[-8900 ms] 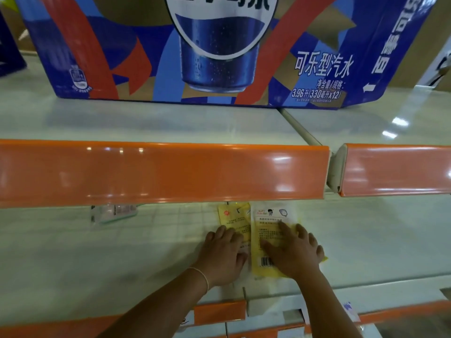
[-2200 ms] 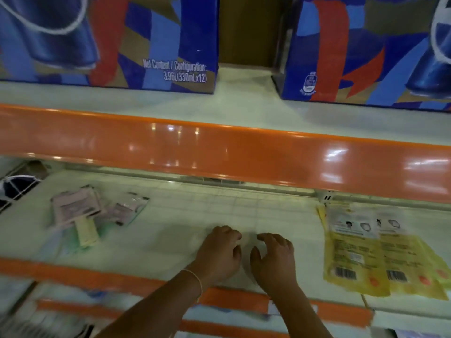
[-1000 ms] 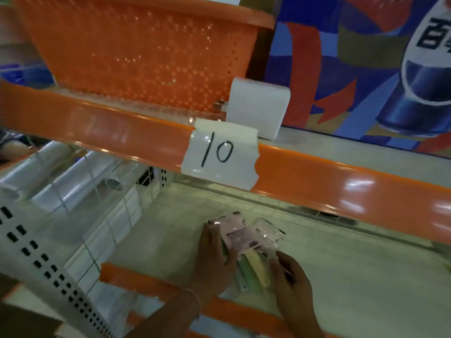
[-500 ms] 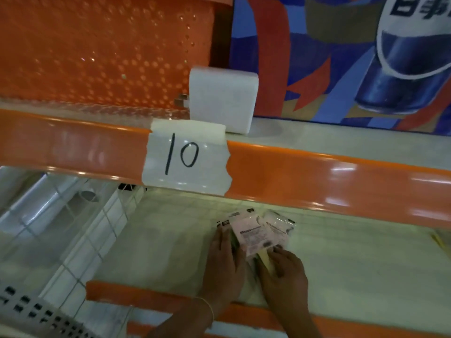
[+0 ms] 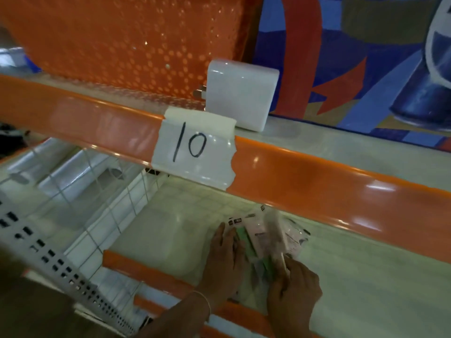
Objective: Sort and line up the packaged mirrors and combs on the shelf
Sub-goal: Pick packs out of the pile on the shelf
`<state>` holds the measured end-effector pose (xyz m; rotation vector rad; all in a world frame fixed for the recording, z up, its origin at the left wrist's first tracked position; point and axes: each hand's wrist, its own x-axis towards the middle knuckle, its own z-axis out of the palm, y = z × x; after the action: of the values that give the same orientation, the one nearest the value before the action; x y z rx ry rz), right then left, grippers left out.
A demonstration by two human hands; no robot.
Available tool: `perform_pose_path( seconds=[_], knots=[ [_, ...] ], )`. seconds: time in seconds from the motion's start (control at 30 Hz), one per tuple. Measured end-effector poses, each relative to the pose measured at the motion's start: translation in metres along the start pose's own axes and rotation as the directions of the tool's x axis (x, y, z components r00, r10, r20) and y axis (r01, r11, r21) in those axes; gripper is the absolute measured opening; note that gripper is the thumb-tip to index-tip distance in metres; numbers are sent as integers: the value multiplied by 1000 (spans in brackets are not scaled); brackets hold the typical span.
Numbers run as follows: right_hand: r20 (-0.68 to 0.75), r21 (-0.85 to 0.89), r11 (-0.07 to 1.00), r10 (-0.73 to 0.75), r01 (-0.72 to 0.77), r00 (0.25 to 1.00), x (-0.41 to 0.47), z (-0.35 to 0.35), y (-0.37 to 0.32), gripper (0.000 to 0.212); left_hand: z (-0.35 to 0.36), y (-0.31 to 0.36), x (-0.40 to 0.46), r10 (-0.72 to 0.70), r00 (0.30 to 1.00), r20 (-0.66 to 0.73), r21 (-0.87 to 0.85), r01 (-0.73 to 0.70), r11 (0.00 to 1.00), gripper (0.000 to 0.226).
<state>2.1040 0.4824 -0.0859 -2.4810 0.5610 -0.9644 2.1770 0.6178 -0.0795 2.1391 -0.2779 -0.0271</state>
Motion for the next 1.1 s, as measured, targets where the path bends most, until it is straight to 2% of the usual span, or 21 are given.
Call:
perform_pose_path(
  seconds=[0.13,0.2,0.3,0.4,0.47,0.53,0.63,0.77,0.87,1.0,1.1],
  knots=[
    [22,134,991,16,-19,1000,1,-8,-13,43,-7,3,-5,15,998,-64,-82,-20,996,51],
    [109,269,951,130,-156,985,-2,-11,-29,39,-13,0,-4,36,996,-76,-126,-45,991,59],
    [348,408,816,277,-411,896,-11,1,-56,26,-36,-7,4,-4,996,-87,-248,-17,969,47],
    [464,407,772,285,-488,839,-21,21,-87,18,-66,-18,20,-116,989,-86,-384,75,920,49],
    [534,333,837,212,-434,819,-21,32,-106,22,-85,-30,34,-212,973,-91,-403,159,902,51],
    [620,215,926,115,-309,776,-20,40,-123,29,-101,-45,47,-246,966,-75,-349,206,914,49],
    [665,145,967,62,-210,744,-21,48,-134,23,-119,-65,57,-254,966,-50,-245,235,941,45],
    [636,140,975,46,-173,770,-26,52,-138,26,-125,-76,61,-123,992,-14,-125,120,985,45],
    [574,135,986,0,-94,819,-34,54,-133,27,-124,-81,67,-34,998,-62,25,36,999,41],
    [534,144,989,-55,-26,843,-39,55,-131,34,-119,-84,67,66,996,-53,335,-44,941,45],
    [519,108,988,-152,112,841,-45,61,-132,38,-113,-89,68,165,986,-13,497,-136,857,40]
  ],
)
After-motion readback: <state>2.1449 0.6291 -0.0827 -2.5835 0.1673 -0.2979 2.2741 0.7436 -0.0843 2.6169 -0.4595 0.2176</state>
